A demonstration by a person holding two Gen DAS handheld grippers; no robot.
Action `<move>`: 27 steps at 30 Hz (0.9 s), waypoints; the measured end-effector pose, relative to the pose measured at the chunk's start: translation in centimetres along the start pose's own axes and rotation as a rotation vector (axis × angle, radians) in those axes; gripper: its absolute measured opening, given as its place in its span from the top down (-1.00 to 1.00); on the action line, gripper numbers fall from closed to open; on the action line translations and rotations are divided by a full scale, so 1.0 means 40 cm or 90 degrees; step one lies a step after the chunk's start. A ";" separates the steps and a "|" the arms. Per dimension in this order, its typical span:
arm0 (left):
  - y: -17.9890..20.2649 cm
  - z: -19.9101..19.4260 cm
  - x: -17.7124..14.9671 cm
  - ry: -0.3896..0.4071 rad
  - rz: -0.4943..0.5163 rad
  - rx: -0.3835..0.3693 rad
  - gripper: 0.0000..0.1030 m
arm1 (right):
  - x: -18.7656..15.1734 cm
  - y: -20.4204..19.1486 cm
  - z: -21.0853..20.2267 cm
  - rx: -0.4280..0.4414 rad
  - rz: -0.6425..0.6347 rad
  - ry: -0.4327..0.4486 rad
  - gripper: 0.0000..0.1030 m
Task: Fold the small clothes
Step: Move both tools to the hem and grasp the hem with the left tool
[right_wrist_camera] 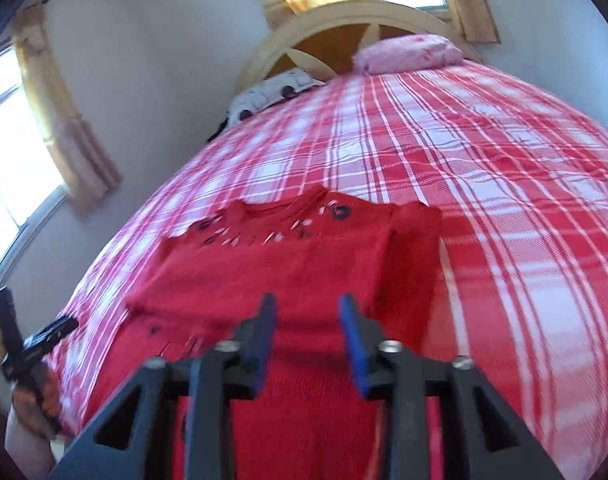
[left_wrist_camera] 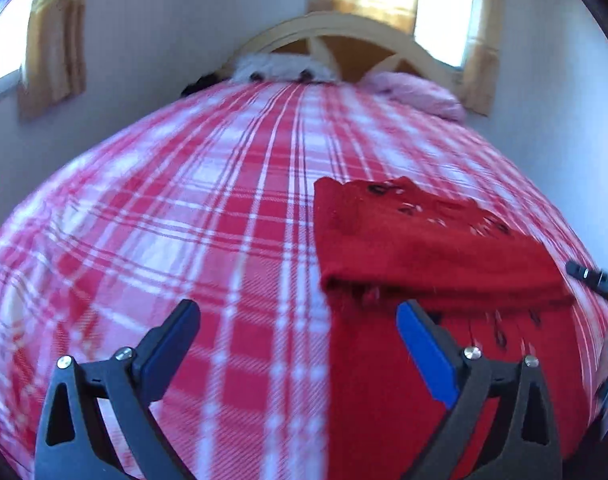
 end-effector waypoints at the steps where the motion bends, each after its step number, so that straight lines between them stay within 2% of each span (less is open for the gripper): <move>1: -0.014 -0.020 -0.004 0.005 0.010 -0.008 -0.96 | -0.023 -0.006 -0.042 0.001 -0.010 0.001 -0.03; 4: -0.048 -0.070 -0.042 -0.008 0.035 -0.045 -0.96 | -0.093 -0.020 -0.137 0.014 -0.025 -0.016 -0.05; 8: -0.044 -0.113 -0.110 -0.043 0.065 -0.091 -0.96 | -0.195 -0.035 -0.228 0.031 -0.038 -0.052 -0.05; 13: -0.008 -0.149 -0.215 -0.107 0.072 -0.164 -0.96 | -0.315 -0.029 -0.296 0.028 -0.030 -0.097 -0.05; 16: 0.015 -0.161 -0.270 -0.138 0.085 -0.184 -0.96 | -0.377 -0.012 -0.330 0.034 0.008 -0.106 -0.05; 20: 0.039 -0.165 -0.313 -0.169 0.088 -0.208 -0.95 | -0.443 0.011 -0.348 0.037 0.048 -0.120 -0.05; 27: 0.064 -0.158 -0.340 -0.191 0.075 -0.269 -0.94 | -0.477 0.025 -0.326 0.069 0.088 -0.144 -0.05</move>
Point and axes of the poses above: each gripper's, at about its wrist camera, not at the fingertips, and z roughly the way its jaws point, y to its right, x to its top, the point moved 1 cm from there along z, roughly the way its jaws point, and after that the axes turned 4 degrees about y, right-handed, at the moved point
